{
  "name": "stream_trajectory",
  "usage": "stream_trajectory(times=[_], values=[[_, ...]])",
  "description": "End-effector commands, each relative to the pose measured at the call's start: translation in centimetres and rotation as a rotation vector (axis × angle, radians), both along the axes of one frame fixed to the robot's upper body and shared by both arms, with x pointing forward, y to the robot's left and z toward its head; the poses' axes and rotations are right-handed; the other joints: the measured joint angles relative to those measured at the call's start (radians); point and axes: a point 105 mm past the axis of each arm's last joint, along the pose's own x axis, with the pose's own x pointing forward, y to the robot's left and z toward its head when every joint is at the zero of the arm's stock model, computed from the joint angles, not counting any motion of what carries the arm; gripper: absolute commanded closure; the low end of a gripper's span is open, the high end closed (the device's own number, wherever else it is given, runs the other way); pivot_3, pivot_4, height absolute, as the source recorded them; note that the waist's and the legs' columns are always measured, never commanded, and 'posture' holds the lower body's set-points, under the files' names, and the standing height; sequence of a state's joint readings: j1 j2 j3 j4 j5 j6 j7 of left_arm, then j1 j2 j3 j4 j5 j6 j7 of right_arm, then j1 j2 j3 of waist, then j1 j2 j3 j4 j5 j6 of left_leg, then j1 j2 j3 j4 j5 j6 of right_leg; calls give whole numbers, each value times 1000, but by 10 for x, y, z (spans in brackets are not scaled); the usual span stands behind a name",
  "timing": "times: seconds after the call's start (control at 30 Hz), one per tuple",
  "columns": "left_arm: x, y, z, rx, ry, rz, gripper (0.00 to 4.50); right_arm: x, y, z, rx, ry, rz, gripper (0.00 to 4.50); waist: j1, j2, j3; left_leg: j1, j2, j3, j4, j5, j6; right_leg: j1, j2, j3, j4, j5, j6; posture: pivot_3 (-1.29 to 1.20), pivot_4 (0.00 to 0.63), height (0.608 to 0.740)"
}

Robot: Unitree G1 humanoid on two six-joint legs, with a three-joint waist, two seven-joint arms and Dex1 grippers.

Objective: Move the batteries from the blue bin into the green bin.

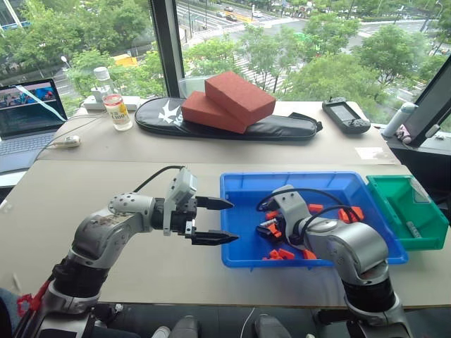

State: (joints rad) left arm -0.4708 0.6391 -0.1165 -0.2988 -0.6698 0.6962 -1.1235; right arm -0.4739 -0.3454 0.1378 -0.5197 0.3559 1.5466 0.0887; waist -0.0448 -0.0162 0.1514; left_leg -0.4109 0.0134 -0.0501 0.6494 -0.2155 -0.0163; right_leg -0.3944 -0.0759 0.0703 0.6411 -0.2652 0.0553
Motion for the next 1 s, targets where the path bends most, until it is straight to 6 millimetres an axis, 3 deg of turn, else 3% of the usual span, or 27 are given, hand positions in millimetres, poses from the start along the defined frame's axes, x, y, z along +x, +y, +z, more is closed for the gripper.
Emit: stream_trajectory(times=[0.03, 0.27, 0.5, 0.63, 0.77, 0.87, 0.97, 1.0], values=[[-4, 0, 10, -15, -51, -14, 0, 0, -1, -6, -11, 15, -1, 49, 0, 0, 0, 0, 0, 0, 0, 0, 0, 0, 0, 0, 0, 0, 0, 0, 150, 740], [-3, 2, 9, -14, -49, -13, 0, -1, -2, -8, -20, 22, 2, 1986, 1, 0, 0, 0, 0, 0, 0, 0, 0, 0, 0, 0, 0, 0, 0, 0, 150, 740], [-2, 3, 8, -15, -49, -12, 0, 3, -7, 2, -22, -19, -16, 1989, 1, 0, 0, 0, 0, 0, 0, 0, 0, 0, 0, 0, 0, 0, 0, 0, 150, 740], [-2, 3, 7, -15, -48, -12, 0, 10, -18, 43, 20, -153, -41, 1989, 1, 0, 1, 0, 0, 0, 0, 0, 0, 0, 0, 0, 0, 0, 0, 0, 150, 740], [-1, 4, 7, -13, -45, -11, 0, 4, -31, 79, 11, -248, -14, 1989, 2, 1, 2, -2, 0, 0, 0, 0, 0, -2, 0, 0, 0, 0, 0, 0, 150, 740], [-1, 5, 6, -6, -41, -12, 0, 7, -53, 135, 81, -421, -65, 1989, -1, 2, 3, -3, 0, 0, 0, 0, 0, -3, 0, 0, 0, 0, 0, 0, 150, 740], [-2, 4, 5, -4, -39, -19, 0, 5, -80, 155, 90, -474, -138, 1989, 2, 3, 5, -5, 0, 1, 0, 1, -1, -6, 0, 0, 2, 0, 0, 0, 150, 740], [-2, 4, 6, -4, -39, -20, 0, 5, -101, 158, 55, -481, -227, 1989, 7, 3, 5, -5, 0, 0, 0, 0, -1, -6, 0, 0, 2, 0, 0, 0, 150, 740]])
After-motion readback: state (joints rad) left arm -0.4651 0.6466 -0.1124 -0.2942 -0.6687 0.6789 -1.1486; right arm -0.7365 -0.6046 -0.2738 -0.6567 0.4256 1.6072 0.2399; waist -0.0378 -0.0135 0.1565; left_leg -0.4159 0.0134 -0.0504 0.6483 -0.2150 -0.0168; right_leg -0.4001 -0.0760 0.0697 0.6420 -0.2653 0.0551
